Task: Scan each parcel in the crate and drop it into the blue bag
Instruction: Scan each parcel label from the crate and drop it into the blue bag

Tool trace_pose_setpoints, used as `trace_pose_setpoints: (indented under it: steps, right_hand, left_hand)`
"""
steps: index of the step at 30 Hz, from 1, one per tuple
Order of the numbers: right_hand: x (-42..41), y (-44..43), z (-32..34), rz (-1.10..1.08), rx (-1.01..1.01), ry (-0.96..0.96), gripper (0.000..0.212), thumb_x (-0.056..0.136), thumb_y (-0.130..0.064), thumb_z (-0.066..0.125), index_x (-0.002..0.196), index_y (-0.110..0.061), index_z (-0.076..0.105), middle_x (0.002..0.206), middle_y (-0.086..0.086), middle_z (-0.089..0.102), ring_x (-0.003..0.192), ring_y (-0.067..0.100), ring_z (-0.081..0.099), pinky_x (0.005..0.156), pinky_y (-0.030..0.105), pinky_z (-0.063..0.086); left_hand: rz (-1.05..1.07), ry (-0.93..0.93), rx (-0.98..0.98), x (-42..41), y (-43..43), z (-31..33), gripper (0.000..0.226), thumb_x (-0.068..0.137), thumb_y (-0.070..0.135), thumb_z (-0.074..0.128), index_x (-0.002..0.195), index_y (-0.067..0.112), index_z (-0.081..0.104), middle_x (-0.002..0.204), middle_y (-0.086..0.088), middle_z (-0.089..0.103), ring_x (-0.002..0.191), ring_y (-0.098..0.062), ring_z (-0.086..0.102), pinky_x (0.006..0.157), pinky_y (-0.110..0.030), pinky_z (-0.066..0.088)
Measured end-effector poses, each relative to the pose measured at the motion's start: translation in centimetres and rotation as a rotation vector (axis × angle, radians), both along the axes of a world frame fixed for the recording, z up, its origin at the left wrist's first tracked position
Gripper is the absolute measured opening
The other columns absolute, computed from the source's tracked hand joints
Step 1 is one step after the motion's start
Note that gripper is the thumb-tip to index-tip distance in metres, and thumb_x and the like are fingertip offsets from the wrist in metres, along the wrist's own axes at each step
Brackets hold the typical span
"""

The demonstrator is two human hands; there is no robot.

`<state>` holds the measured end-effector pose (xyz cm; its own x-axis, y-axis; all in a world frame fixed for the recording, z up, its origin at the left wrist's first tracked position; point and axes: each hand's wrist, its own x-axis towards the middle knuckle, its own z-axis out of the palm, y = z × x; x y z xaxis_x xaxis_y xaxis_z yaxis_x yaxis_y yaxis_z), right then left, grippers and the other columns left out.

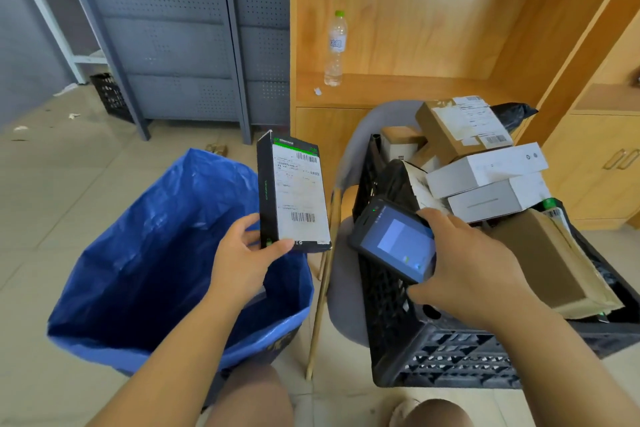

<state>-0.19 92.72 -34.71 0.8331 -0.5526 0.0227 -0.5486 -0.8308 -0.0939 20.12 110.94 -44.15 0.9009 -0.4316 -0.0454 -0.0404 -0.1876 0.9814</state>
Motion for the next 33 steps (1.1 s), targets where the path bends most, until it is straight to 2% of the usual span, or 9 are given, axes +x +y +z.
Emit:
trace_pose_setpoints:
  steps: [4, 7, 9, 13, 18, 24, 27, 30, 33]
  right_hand:
    - [2.0, 1.2, -0.8, 0.048, 0.057, -0.001, 0.089, 0.057, -0.049, 0.074, 0.129, -0.03, 0.025, 0.105, -0.006, 0.05, 0.084, 0.015, 0.047, 0.062, 0.03, 0.041]
    - [3.3, 1.9, -1.4, 0.07, 0.083, 0.003, 0.094, 0.056, -0.049, 0.075, 0.134, -0.029, 0.024, 0.109, -0.006, 0.05, 0.091, 0.017, 0.052, 0.068, 0.032, 0.046]
    - [4.0, 2.3, -1.8, 0.077, 0.089, 0.01, 0.094, 0.056, -0.05, 0.075, 0.133, -0.03, 0.025, 0.109, -0.007, 0.051, 0.092, 0.017, 0.053, 0.069, 0.032, 0.046]
    - [4.6, 2.7, -2.4, 0.081, 0.078, 0.036, 0.089, 0.055, -0.05, 0.074, 0.128, -0.032, 0.026, 0.107, -0.008, 0.051, 0.088, 0.016, 0.053, 0.064, 0.03, 0.043]
    - [3.6, 1.9, -2.2, 0.047, 0.083, 0.035, 0.091, 0.055, -0.052, 0.074, 0.129, -0.032, 0.025, 0.108, -0.008, 0.051, 0.088, 0.014, 0.052, 0.064, 0.03, 0.044]
    - [-0.5, -0.9, -0.7, -0.06, 0.031, -0.008, 0.094, 0.052, -0.054, 0.073, 0.13, -0.033, 0.025, 0.104, -0.009, 0.048, 0.081, 0.014, 0.044, 0.059, 0.029, 0.038]
    - [-3.3, -2.3, 0.3, -0.121, 0.004, -0.05, 0.097, 0.05, -0.053, 0.073, 0.132, -0.031, 0.026, 0.107, -0.007, 0.051, 0.085, 0.017, 0.05, 0.059, 0.03, 0.041]
    - [-6.3, -3.5, 1.3, -0.187, -0.045, -0.119, 0.098, 0.049, -0.051, 0.074, 0.134, -0.031, 0.029, 0.113, -0.007, 0.053, 0.09, 0.019, 0.054, 0.057, 0.029, 0.038]
    - [-8.8, -5.1, 2.5, -0.249, -0.066, -0.186, 0.095, 0.049, -0.05, 0.075, 0.131, -0.032, 0.031, 0.11, -0.006, 0.053, 0.086, 0.02, 0.053, 0.059, 0.031, 0.039]
  left_hand:
    - [0.13, 0.14, 0.1, 1.8, 2.7, -2.2, 0.024, 0.075, 0.022, 0.079, 0.091, 0.028, 0.061, 0.096, 0.002, 0.068, 0.086, -0.017, 0.068, 0.082, -0.043, 0.056]
    - [0.201, 0.183, 0.204, 3.6, 5.2, -4.1, 0.018, 0.076, 0.025, 0.077, 0.087, 0.016, 0.065, 0.095, -0.005, 0.068, 0.085, -0.025, 0.067, 0.082, -0.05, 0.056]
    - [0.243, 0.17, 0.254, 4.4, 6.5, -5.2, 0.019, 0.078, 0.027, 0.076, 0.086, 0.013, 0.066, 0.092, -0.003, 0.069, 0.086, -0.024, 0.067, 0.083, -0.048, 0.055]
    - [0.149, 0.103, 0.435, 5.5, 7.8, -6.7, 0.027, 0.085, 0.036, 0.069, 0.102, 0.016, 0.065, 0.106, 0.003, 0.064, 0.093, -0.015, 0.059, 0.074, -0.028, 0.043]
    - [-0.096, 0.094, 0.542, 4.5, 6.0, -6.4, 0.021, 0.085, 0.042, 0.066, 0.094, 0.023, 0.063, 0.102, 0.005, 0.065, 0.091, -0.012, 0.059, 0.073, -0.03, 0.045]
    - [-0.31, -0.059, 0.421, 0.8, -1.0, -2.0, 0.015, 0.085, 0.044, 0.065, 0.092, 0.031, 0.065, 0.093, 0.012, 0.067, 0.09, -0.004, 0.062, 0.079, -0.029, 0.048]
    - [-0.383, -0.142, 0.304, -1.6, -4.9, 0.5, 0.011, 0.085, 0.041, 0.066, 0.092, 0.034, 0.066, 0.09, 0.015, 0.068, 0.086, 0.002, 0.061, 0.072, -0.019, 0.044]
    - [-0.433, -0.24, 0.205, -3.4, -8.7, 2.7, 0.008, 0.083, 0.044, 0.066, 0.088, 0.038, 0.066, 0.088, 0.029, 0.066, 0.083, 0.017, 0.057, 0.064, -0.008, 0.039]
    - [-0.456, -0.31, 0.105, -4.8, -13.4, 4.5, 0.007, 0.082, 0.041, 0.069, 0.085, 0.04, 0.064, 0.086, 0.034, 0.063, 0.079, 0.015, 0.058, 0.058, -0.004, 0.04]
